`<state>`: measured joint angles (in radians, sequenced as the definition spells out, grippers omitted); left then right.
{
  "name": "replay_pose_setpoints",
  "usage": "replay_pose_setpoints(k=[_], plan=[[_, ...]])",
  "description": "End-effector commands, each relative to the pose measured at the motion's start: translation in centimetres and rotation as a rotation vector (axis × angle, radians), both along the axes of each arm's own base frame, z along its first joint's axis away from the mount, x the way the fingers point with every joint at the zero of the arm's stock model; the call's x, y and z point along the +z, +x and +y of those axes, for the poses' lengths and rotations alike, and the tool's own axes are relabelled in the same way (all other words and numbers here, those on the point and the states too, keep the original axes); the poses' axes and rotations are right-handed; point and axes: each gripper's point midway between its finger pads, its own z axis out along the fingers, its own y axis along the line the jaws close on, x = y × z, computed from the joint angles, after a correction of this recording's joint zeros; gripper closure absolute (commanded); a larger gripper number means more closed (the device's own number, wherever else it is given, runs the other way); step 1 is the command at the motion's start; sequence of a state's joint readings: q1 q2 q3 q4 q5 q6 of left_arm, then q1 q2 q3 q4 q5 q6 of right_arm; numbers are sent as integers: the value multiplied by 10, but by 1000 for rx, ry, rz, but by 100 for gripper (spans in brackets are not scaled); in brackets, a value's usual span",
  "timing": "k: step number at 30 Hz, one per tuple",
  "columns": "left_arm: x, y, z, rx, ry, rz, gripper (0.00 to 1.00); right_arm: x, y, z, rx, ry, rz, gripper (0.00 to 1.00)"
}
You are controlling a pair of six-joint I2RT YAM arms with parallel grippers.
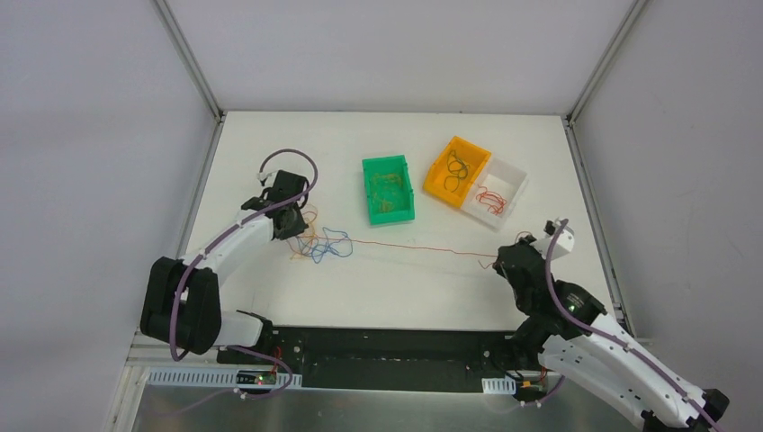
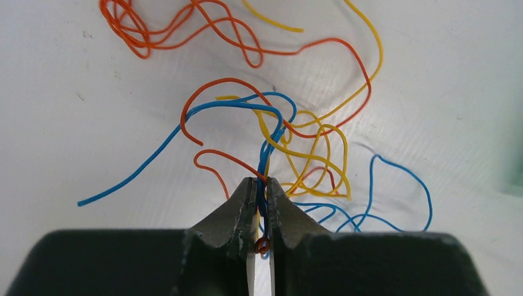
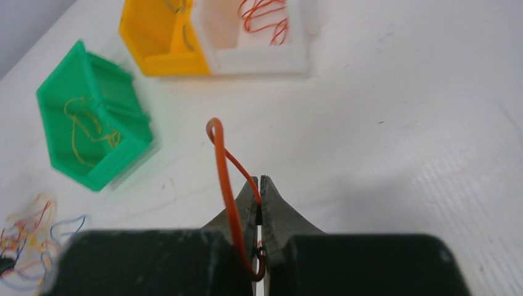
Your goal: Untangle the cables
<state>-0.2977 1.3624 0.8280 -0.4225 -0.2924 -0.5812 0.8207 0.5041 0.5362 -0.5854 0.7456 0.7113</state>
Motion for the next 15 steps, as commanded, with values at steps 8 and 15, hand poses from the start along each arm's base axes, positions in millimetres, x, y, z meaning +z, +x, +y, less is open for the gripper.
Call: replay_pose_setpoints(k=[8, 15], plan=[[25, -8, 45, 170, -2, -156, 62, 47, -12, -87, -374, -117, -94, 100], [16, -7, 26, 98, -87, -134, 40, 49, 2, -29, -68, -97, -37, 100]])
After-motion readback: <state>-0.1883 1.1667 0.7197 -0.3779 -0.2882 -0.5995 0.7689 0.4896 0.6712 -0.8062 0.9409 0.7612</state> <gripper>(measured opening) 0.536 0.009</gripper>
